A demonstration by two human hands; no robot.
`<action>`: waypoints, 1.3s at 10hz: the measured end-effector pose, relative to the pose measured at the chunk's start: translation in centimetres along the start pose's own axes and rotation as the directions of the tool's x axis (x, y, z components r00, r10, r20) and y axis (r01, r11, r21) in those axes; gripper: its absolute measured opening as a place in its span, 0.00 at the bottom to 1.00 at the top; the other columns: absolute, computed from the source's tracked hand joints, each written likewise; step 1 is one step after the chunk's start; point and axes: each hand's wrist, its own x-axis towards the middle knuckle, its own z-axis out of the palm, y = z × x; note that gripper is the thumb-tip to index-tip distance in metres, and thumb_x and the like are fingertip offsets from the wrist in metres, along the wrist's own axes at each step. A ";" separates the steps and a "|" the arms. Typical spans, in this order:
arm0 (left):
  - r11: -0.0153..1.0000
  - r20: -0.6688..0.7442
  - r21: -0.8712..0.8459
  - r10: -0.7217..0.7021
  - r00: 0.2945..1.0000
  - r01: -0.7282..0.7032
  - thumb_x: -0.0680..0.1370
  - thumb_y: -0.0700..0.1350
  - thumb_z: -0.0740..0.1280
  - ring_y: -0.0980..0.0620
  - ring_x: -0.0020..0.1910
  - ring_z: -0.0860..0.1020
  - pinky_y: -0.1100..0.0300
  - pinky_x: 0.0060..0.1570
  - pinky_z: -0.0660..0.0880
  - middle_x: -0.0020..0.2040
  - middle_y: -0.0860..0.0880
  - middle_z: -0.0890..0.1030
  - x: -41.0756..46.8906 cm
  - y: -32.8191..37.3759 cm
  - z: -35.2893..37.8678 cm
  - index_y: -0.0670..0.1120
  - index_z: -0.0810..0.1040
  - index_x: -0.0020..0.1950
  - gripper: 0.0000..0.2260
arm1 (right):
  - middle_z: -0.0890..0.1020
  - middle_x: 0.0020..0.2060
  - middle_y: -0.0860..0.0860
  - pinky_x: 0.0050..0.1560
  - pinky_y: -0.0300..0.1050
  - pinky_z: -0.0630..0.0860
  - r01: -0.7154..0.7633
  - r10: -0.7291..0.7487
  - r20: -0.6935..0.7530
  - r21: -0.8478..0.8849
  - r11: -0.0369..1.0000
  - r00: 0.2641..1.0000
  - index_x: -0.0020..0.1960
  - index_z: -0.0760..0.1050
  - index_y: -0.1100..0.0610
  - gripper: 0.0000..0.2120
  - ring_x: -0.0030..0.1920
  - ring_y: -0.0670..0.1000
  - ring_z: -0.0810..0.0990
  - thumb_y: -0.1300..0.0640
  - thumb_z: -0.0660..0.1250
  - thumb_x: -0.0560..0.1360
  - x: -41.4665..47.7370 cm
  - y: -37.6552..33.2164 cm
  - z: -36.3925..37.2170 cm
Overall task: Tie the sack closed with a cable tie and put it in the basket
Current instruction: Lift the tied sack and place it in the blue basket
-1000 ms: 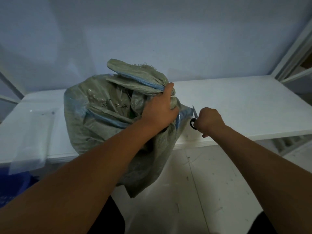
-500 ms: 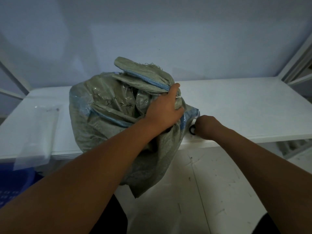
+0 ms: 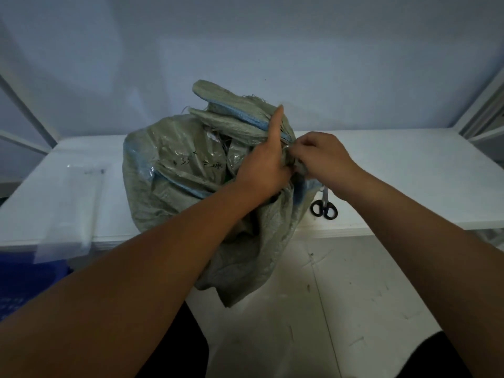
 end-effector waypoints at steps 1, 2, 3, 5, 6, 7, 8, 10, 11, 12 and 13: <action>0.995 0.029 -0.101 0.022 0.999 -0.019 0.74 0.47 0.75 0.57 0.40 0.83 0.55 0.42 0.82 0.44 0.53 0.84 -0.2 -0.5 -1.0 0.52 0.37 0.83 0.52 | 0.84 0.48 0.53 0.55 0.56 0.83 -0.178 0.147 0.173 0.183 0.967 0.974 0.55 0.78 0.56 0.18 0.49 0.53 0.84 0.42 0.69 0.75 -0.2 -1.5 0.5; 0.976 0.067 -0.213 0.053 0.996 -0.037 0.74 0.43 0.76 0.56 0.44 0.83 0.60 0.45 0.80 0.45 0.50 0.84 -1.0 -0.6 -2.2 0.50 0.40 0.83 0.52 | 0.85 0.49 0.55 0.49 0.49 0.82 -0.249 0.205 0.245 0.165 0.954 0.948 0.57 0.80 0.58 0.17 0.45 0.52 0.85 0.47 0.69 0.76 -0.4 -2.2 1.0; 0.971 0.105 -0.235 0.057 0.993 -0.031 0.75 0.43 0.73 0.47 0.43 0.84 0.46 0.51 0.80 0.43 0.43 0.85 -2.0 -0.7 -3.6 0.52 0.45 0.84 0.47 | 0.84 0.38 0.55 0.23 0.33 0.72 -0.296 0.260 0.211 0.167 0.940 0.942 0.52 0.80 0.60 0.07 0.29 0.48 0.82 0.58 0.72 0.76 -0.9 -3.4 2.0; 0.980 0.069 -0.199 0.000 0.998 0.014 0.77 0.48 0.69 0.51 0.54 0.83 0.49 0.61 0.78 0.55 0.46 0.85 -4.1 -0.7 -7.8 0.54 0.55 0.83 0.37 | 0.86 0.43 0.64 0.48 0.61 0.85 -0.321 0.277 0.190 0.273 0.907 0.942 0.53 0.82 0.64 0.12 0.42 0.63 0.87 0.63 0.73 0.70 -2.3 -7.0 3.6; 0.999 0.138 0.035 -0.016 0.990 0.011 0.77 0.56 0.67 0.51 0.50 0.82 0.46 0.56 0.79 0.54 0.48 0.83 -6.0 -1.8 -10.5 0.62 0.47 0.82 0.39 | 0.87 0.42 0.60 0.51 0.62 0.84 -0.339 0.316 0.130 0.247 0.908 0.940 0.49 0.83 0.59 0.16 0.43 0.63 0.86 0.56 0.71 0.62 -2.6 -7.6 4.8; 0.990 0.150 0.132 -0.071 0.986 0.051 0.77 0.60 0.67 0.47 0.52 0.82 0.45 0.56 0.79 0.56 0.45 0.82 -8.0 -2.8 -11.5 0.60 0.42 0.82 0.42 | 0.86 0.49 0.58 0.55 0.59 0.83 -0.357 0.348 0.084 0.243 0.902 0.934 0.57 0.81 0.59 0.23 0.50 0.62 0.85 0.53 0.71 0.63 -3.5 -7.4 5.2; 0.962 0.140 0.265 -0.102 0.985 0.062 0.80 0.60 0.66 0.44 0.67 0.76 0.50 0.66 0.74 0.71 0.42 0.76 -11.4 -3.3 -12.5 0.50 0.55 0.82 0.36 | 0.81 0.62 0.57 0.62 0.56 0.80 -0.377 0.385 0.038 0.312 0.872 0.922 0.64 0.78 0.58 0.21 0.62 0.59 0.81 0.55 0.69 0.72 -7.4 -8.9 4.9; 0.924 0.127 0.291 -0.294 0.947 0.248 0.78 0.67 0.60 0.42 0.68 0.74 0.50 0.69 0.71 0.71 0.42 0.75 -16.6 -1.7 -14.0 0.45 0.73 0.73 0.32 | 0.80 0.65 0.56 0.65 0.55 0.78 -0.342 0.395 -0.072 0.375 0.862 0.916 0.68 0.76 0.57 0.24 0.64 0.59 0.79 0.52 0.66 0.72 -12.7 -10.1 5.5; 0.906 0.161 0.225 -0.398 0.903 0.359 0.78 0.71 0.58 0.42 0.70 0.73 0.54 0.69 0.69 0.74 0.44 0.73 -19.7 0.6 -14.8 0.48 0.68 0.78 0.36 | 0.79 0.66 0.55 0.64 0.47 0.76 -0.349 0.398 -0.049 0.394 0.850 0.916 0.70 0.74 0.59 0.21 0.64 0.58 0.79 0.55 0.62 0.79 -15.9 -11.3 5.7; 0.770 0.290 0.280 -0.637 0.714 0.573 0.76 0.76 0.51 0.40 0.65 0.78 0.55 0.57 0.71 0.64 0.43 0.79 -20.7 3.1 -16.3 0.43 0.73 0.72 0.42 | 0.78 0.66 0.58 0.64 0.52 0.78 -0.307 0.365 -0.054 0.434 0.847 0.930 0.70 0.73 0.60 0.20 0.65 0.60 0.79 0.57 0.64 0.79 -18.6 -12.0 5.5; 0.458 0.688 -0.012 -0.641 0.340 0.889 0.69 0.82 0.46 0.37 0.55 0.80 0.44 0.57 0.77 0.55 0.36 0.81 -20.0 3.5 -17.5 0.32 0.75 0.67 0.57 | 0.84 0.55 0.56 0.62 0.55 0.80 -0.183 0.275 -0.102 0.527 0.830 0.956 0.61 0.79 0.59 0.15 0.54 0.59 0.84 0.61 0.67 0.75 -20.7 -12.8 5.5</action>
